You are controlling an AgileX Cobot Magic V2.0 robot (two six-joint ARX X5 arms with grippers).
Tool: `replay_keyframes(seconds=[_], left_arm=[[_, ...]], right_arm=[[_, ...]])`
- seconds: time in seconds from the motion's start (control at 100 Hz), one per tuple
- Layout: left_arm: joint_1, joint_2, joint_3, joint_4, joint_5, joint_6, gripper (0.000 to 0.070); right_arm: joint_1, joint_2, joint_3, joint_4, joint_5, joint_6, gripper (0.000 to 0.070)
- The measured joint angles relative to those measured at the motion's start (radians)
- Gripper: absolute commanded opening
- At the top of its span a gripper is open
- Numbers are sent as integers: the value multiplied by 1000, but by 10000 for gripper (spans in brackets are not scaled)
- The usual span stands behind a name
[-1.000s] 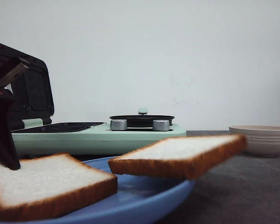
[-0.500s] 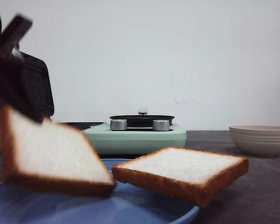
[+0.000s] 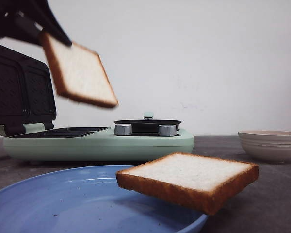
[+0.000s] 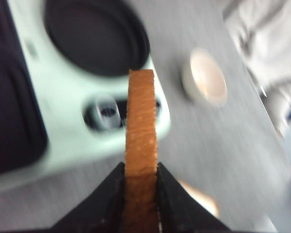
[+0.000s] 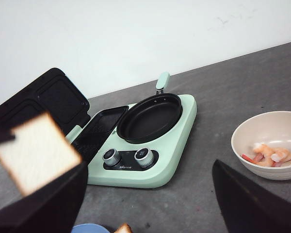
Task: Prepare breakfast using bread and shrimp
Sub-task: 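Lift the bread with the left gripper and lay it on the sandwich plate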
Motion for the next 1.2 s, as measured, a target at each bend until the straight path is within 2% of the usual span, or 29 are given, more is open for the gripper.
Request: replay_keyframes(seconds=[0.29,0.4,0.49,0.67,0.86,1.2], left_arm=[[0,24,32,342,-344,-2,0],[0,86,62,378,-438,17,0],[0,153,99,378,-479,60,0],[-12,309,220,367,-580,194,0],[-35,452,347,362,-695,383,0],[-107,579,389,423,-730,715,0]], right_arm=[[0,0,0,0,11,-6,506],[0,0,0,-2,28,-8,506],[0,0,0,-2,45,-17,506],[0,22,0,-3,53,-41,500],[0,53,0,-3,52,-58,490],[0,67,0,-10,53,-86,490]])
